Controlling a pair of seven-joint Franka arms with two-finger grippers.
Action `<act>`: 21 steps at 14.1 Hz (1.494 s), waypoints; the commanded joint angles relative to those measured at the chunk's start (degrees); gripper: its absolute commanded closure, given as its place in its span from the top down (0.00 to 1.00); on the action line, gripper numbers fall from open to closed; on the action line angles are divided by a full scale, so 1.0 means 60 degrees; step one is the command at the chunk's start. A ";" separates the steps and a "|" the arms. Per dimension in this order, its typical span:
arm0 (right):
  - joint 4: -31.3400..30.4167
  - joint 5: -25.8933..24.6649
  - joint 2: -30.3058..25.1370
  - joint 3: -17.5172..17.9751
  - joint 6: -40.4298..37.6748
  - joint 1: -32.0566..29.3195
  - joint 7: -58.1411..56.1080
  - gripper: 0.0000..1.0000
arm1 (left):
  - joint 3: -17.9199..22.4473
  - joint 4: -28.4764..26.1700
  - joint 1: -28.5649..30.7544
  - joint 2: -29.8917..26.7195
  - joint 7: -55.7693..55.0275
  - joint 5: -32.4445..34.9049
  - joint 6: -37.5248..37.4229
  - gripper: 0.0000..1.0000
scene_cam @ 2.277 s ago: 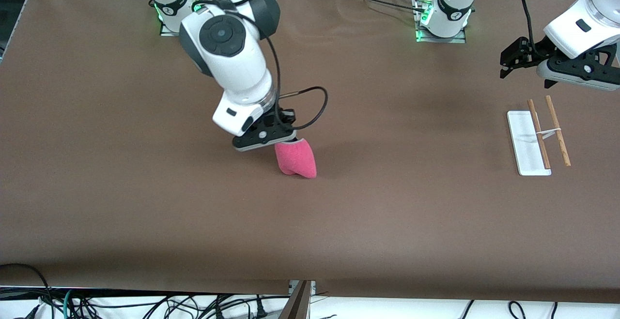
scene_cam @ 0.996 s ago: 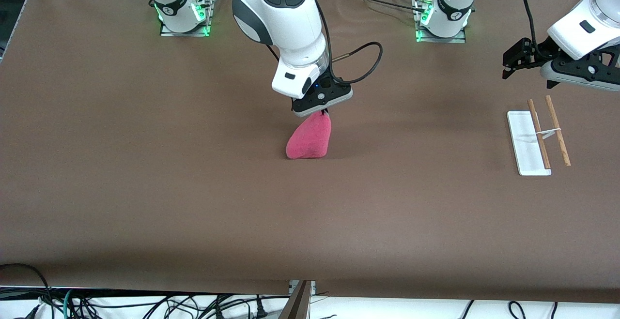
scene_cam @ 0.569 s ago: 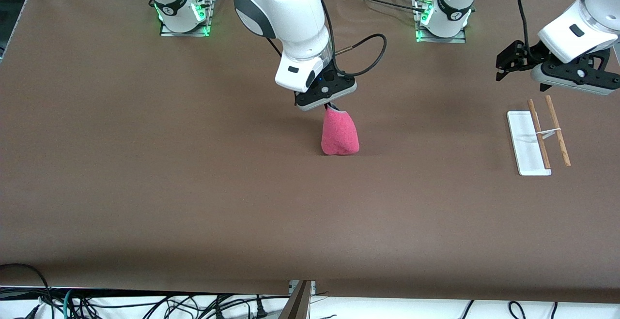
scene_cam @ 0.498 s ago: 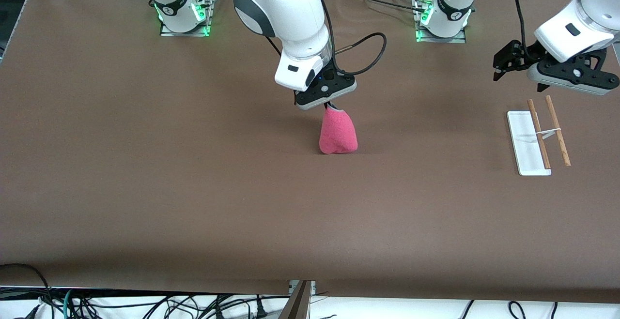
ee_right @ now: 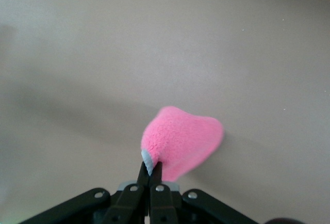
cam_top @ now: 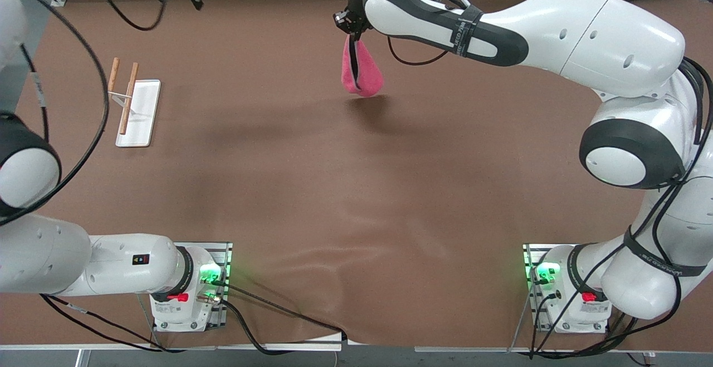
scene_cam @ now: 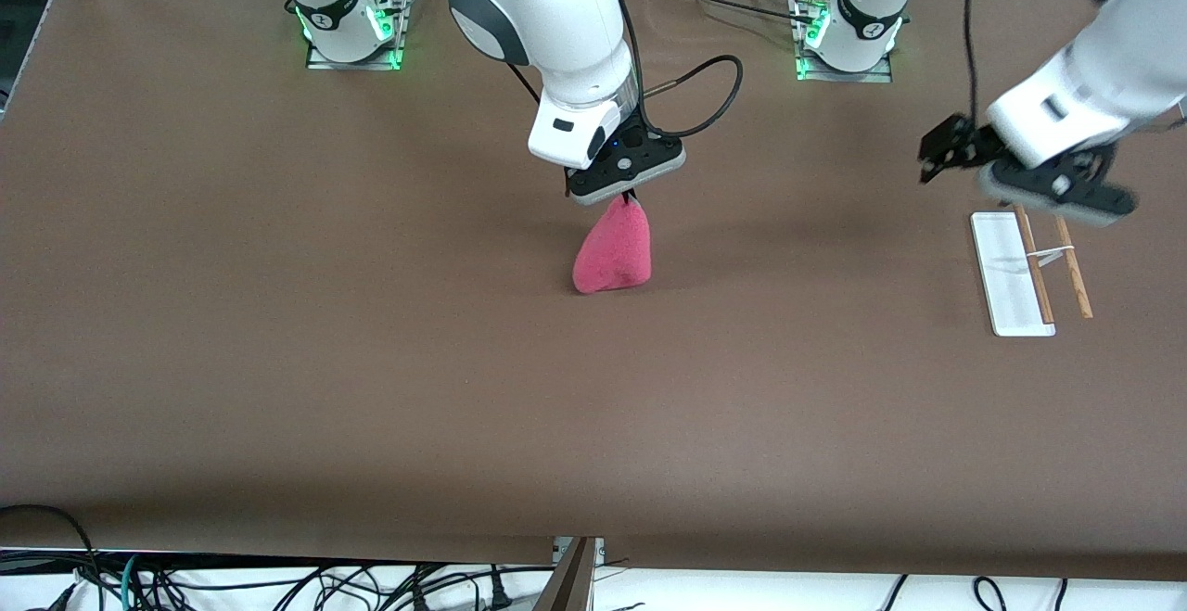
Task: Pass towel and hang on rack
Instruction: 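Hold the towel with the right gripper while the left gripper approaches it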
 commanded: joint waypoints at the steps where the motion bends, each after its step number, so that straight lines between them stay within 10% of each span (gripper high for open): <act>1: 0.0076 -0.0024 -0.0092 0.0083 -0.0199 0.0018 0.0228 0.00 | 0.0016 -0.0412 -0.0154 0.0349 0.0356 -0.0071 0.0444 1.00; 9: 0.0076 -0.0038 -0.0092 0.0083 -0.0199 0.0018 0.0477 0.00 | -0.0276 -0.3194 -0.0871 -0.0002 0.0680 -0.2062 0.3811 1.00; 21: 0.0076 -0.0053 -0.0063 0.0068 -0.0067 0.0106 0.0433 0.00 | -0.2665 -0.6051 -0.1224 -0.0047 0.3796 -0.3001 0.9071 1.00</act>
